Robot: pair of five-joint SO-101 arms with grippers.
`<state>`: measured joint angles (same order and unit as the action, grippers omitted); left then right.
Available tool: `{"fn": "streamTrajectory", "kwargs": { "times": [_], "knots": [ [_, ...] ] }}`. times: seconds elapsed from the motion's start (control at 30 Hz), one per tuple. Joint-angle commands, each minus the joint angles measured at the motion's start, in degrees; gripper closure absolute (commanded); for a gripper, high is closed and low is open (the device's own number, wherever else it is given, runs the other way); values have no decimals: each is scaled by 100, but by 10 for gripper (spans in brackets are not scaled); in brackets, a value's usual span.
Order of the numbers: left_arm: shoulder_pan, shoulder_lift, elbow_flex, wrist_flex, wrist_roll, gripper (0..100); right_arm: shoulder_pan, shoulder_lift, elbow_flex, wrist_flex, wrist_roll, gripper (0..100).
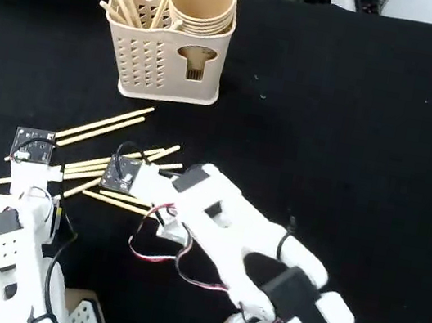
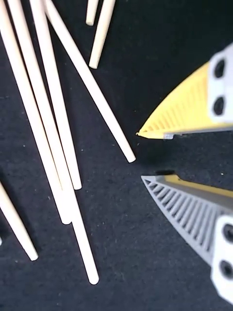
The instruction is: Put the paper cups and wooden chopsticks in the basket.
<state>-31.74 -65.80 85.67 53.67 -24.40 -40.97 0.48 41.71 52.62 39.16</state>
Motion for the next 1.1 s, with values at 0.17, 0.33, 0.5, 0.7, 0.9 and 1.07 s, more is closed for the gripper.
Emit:
{"fn": "streamTrajectory", "kwargs": {
  "times": [0.17, 0.33, 0.5, 0.7, 0.9, 1.07],
  "knots": [
    [-31, -79, -13, -97, -62, 866, -79, 295, -620, -105, 62, 827],
    [-31, -79, -13, -97, -62, 866, -105, 295, -585, -70, 70, 988],
    [-31, -79, -13, -97, -62, 866, 18, 242, -629, 220, 686, 985],
    [-31, -79, -13, -97, -62, 866, 949, 251, -1042, 220, 774, 986],
    [-31, -79, -13, -97, -62, 866, 1327, 259, -1314, 211, 782, 986],
    [-31, -79, -13, -97, -62, 866, 1257, 207, -1402, 211, 765, 986]
  ]
}}
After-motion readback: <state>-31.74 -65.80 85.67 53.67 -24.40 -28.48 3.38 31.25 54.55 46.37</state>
